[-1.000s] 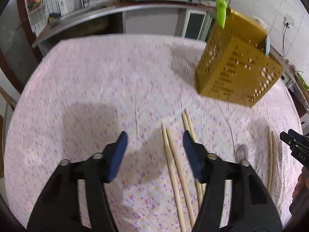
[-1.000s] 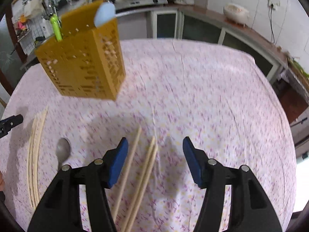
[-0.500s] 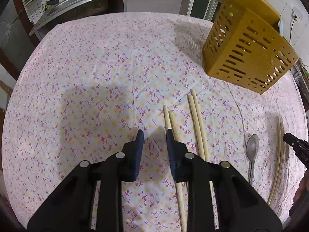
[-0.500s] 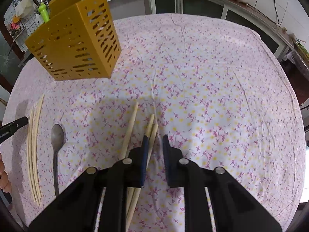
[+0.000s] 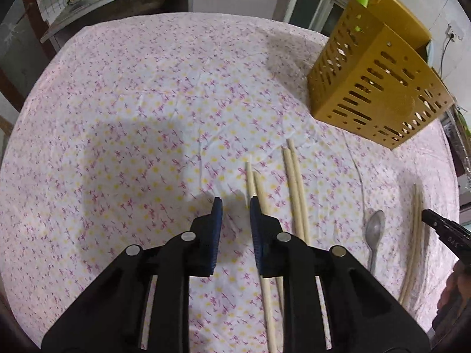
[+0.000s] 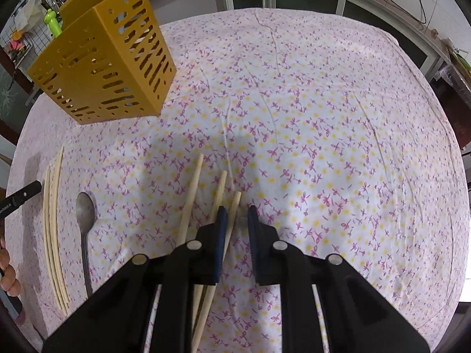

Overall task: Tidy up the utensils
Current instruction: 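Grasp a wooden chopstick with the left tool while the right tool grasps another chopstick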

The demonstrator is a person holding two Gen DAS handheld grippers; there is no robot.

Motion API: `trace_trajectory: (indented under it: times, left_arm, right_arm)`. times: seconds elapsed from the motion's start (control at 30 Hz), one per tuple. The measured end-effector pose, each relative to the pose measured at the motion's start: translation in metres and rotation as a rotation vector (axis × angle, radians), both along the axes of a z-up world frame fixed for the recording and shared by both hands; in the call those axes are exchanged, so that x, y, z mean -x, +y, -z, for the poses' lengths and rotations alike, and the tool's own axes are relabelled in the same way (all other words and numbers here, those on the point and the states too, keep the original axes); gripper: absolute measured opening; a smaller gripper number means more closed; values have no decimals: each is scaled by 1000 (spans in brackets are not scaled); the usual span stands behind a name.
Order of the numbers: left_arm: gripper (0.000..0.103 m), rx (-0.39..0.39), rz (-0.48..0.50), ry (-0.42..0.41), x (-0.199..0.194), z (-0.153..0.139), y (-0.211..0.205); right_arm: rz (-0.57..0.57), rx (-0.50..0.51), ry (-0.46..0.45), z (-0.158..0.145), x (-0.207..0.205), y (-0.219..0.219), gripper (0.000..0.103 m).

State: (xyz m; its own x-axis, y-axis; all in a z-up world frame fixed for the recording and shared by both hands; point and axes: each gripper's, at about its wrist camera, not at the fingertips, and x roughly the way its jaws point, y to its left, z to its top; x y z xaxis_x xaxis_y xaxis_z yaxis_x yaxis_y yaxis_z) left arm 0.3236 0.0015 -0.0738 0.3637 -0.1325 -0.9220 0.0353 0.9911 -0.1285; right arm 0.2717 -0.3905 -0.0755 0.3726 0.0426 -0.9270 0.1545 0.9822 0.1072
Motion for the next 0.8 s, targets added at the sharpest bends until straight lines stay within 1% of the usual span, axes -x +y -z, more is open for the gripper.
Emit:
trace_trajectory:
  times: [0.1,0.2,0.3,0.43,0.5,0.6,0.67,0.73,0.8]
  left_arm:
    - [20,31,10,17,1,1,-3]
    - [20,8,16,27,1,7,-4]
    - [20,21,8,40,-3,11,-3]
    - [20,13,1,46,-12,13,-6]
    - [20,-8,7,57,-19,15,-10]
    - [20,-70,28,69,-34,16,-23]
    - [19,-78,22,81,-39,14,-27]
    - [13,-95,34,75,-42,13,-29]
    - [10,-94,36,65,-41,13,-30]
  right_arm:
    - [-9,0,9,1,0,0,17]
    - [-26,21,14,2,-1,3,18]
    - [-38,23,20,3,-2,4,18]
    - [-48,9,39,5,-3,4,19]
    - [-47,6,56,5,-7,4,19]
    - [-33,-7,94,6,-15,2,19]
    - [-29,-6,129,5,-24,3,19]
    - [-28,6,153,5,-31,5,19]
    - [-21,11,160,5,-35,6,17]
